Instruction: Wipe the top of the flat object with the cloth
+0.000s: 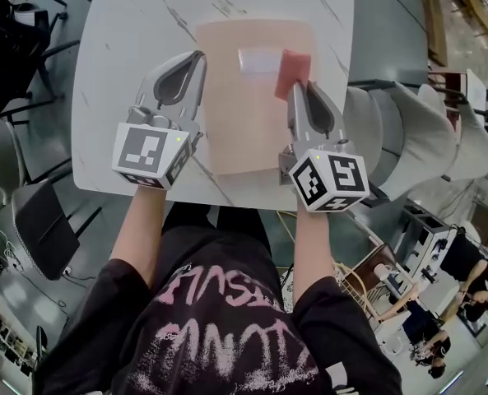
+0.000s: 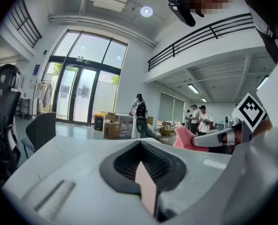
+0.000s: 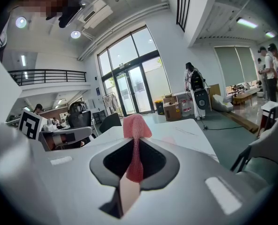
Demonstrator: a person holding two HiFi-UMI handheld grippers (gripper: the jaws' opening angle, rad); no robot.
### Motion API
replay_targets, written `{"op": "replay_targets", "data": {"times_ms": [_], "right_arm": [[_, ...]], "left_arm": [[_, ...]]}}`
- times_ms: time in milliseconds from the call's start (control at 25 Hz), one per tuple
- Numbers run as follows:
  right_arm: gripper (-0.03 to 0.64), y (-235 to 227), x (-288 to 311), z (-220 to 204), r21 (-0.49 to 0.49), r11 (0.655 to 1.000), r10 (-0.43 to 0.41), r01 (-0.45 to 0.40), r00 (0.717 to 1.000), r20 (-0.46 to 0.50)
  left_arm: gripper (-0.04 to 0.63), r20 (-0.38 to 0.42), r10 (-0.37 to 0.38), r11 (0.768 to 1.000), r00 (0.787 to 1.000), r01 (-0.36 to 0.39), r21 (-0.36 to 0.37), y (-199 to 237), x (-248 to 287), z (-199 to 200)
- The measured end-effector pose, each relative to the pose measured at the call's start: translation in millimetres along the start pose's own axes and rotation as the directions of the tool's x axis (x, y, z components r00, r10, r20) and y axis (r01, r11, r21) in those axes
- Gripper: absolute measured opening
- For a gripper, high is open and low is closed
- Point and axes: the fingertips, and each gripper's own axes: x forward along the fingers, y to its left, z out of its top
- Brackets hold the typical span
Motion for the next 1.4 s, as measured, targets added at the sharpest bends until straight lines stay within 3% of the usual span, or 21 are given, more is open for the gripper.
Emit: {"op": "replay_targets", "data": {"times_ms": [400, 720, 1160, 1400], "right_arm": [[0.055, 5, 5, 5, -0.018, 1.000, 0.021, -0.022, 1.000, -0.015], [0.054, 34, 29, 8, -0.044, 0.995, 0.088, -0.091, 0.994, -0.059], [0.054, 94, 69, 1, -0.050, 0.971, 0.226, -0.235, 0.964, -0.141], [0.054, 112, 86, -6, -0.050, 0.962, 0.256, -0.270, 0.947, -0.195]], "left_arm": [[0.000, 0.003, 0.004, 1.000, 1.000, -0.004, -0.014, -2, 0, 0], [0.000, 0.011, 0.027, 0.999, 1.000, -0.027, -0.021, 5, -3, -1], [0.000, 0.027, 0.066, 0.998, 0.997, -0.066, -0.013, 23, -10, 3], [0.000, 0.022, 0.096, 0.995, 0.995, -0.096, -0.017, 37, -13, 2]]}}
